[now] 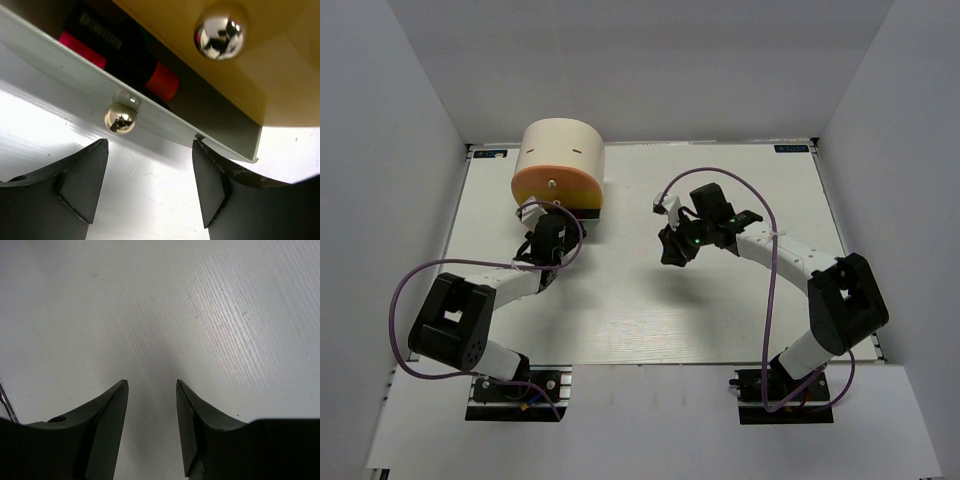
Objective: Sort the stationery into containers
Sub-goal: Close the drawer in the storage box.
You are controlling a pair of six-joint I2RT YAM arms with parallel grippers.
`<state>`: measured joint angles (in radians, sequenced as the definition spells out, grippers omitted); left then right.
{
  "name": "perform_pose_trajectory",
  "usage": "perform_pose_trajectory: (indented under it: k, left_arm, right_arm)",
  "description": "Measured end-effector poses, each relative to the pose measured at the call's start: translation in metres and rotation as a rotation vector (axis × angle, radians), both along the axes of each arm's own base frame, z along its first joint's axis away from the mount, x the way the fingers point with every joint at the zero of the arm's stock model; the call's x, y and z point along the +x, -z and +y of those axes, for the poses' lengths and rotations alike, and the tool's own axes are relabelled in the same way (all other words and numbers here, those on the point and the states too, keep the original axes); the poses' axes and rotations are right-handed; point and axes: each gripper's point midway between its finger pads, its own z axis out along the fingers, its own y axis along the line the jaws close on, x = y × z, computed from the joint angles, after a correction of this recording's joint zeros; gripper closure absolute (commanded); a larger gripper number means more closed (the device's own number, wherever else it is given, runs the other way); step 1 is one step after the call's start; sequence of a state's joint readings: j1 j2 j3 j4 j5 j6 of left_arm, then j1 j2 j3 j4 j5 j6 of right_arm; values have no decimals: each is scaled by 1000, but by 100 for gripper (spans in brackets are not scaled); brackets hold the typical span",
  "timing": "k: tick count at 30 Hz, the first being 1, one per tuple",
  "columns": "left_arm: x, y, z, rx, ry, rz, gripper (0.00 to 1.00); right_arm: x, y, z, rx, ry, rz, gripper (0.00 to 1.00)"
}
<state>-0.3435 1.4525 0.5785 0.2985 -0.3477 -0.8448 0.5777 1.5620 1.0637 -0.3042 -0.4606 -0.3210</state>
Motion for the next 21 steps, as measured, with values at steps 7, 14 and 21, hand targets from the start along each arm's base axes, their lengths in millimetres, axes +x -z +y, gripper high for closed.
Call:
perform_pose_trajectory:
  k: [7, 14, 21]
  left_arm:
    - [7, -7, 8, -39, -90, -18, 23]
    - [16, -9, 12, -72, -152, -18, 23]
    - [28, -10, 11, -90, -179, -16, 25]
  right_arm:
    - [2, 0, -2, 3, 6, 3, 50]
    - [0, 4, -5, 2, 8, 12, 50]
    - [2, 2, -6, 7, 14, 8, 50]
